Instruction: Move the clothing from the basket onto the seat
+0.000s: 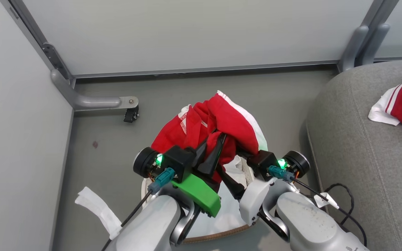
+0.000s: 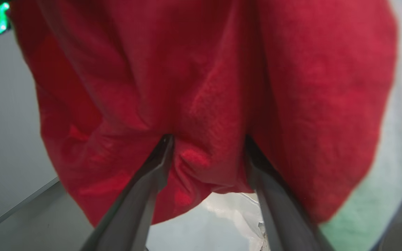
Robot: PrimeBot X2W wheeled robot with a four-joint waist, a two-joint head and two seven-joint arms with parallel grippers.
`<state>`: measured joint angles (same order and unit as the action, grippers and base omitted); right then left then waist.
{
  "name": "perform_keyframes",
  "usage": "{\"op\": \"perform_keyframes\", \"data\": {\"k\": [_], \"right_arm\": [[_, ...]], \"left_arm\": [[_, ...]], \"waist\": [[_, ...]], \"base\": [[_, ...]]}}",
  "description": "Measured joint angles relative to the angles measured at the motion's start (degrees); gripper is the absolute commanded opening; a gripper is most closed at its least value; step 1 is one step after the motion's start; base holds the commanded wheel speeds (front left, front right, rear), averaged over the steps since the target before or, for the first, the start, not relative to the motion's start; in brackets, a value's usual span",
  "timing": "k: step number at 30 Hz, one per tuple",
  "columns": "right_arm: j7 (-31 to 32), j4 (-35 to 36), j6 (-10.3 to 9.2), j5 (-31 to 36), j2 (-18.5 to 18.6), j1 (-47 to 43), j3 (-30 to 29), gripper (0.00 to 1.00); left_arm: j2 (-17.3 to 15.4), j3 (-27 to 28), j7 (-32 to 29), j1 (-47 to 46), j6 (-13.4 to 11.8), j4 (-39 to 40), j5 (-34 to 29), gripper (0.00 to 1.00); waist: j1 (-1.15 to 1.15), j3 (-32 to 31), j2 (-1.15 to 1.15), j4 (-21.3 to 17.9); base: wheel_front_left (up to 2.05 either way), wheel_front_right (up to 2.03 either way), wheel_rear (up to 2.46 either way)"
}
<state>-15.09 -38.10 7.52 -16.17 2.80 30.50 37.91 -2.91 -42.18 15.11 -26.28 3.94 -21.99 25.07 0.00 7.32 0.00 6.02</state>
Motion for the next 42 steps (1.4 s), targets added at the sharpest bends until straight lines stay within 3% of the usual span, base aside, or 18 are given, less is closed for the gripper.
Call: {"op": "perform_keyframes", "data": {"k": [1,15,16,17,30,42], "right_arm": [[0.0,-0.2,0.0,-0.1,0.0,0.1,0.1,0.0],[0.0,2.0,0.0,0.7,-0.1,-3.3,-3.7,0.0],[-0.1,3.4,0.0,1.6,0.0,-4.3,-5.0,0.0],[0.0,4.4,0.0,1.9,-0.1,-4.9,-5.9,0.0],[0.0,16.3,0.0,2.4,0.0,-10.8,-11.8,0.0],[0.0,21.5,0.0,1.5,0.0,-13.4,-13.8,0.0]], "left_arm": [[0.0,-0.2,0.0,-0.2,0.0,0.1,0.1,0.0],[0.0,1.9,0.0,-0.4,-1.6,-1.6,0.4,0.03],[0.1,2.5,0.0,-0.3,-1.9,-1.9,0.0,0.9],[0.0,3.1,0.0,-0.2,-2.0,-2.2,-0.2,1.0],[-0.1,10.1,0.0,2.6,-1.4,-4.9,-5.2,1.0],[-0.5,17.7,0.0,5.0,0.4,-5.1,-9.2,1.0]], "waist": [[0.0,0.1,0.0,0.3],[0.0,0.8,0.0,0.4],[0.0,0.9,0.0,-0.1],[0.0,0.9,0.0,-0.4],[0.0,0.8,0.0,-7.5],[0.0,1.4,0.0,-20.9]], "base": [[0.0,0.0,0.0],[0.0,0.0,0.0],[0.0,0.0,0.0],[0.0,0.0,0.0],[0.0,0.0,0.0],[0.0,0.0,0.0]]}}
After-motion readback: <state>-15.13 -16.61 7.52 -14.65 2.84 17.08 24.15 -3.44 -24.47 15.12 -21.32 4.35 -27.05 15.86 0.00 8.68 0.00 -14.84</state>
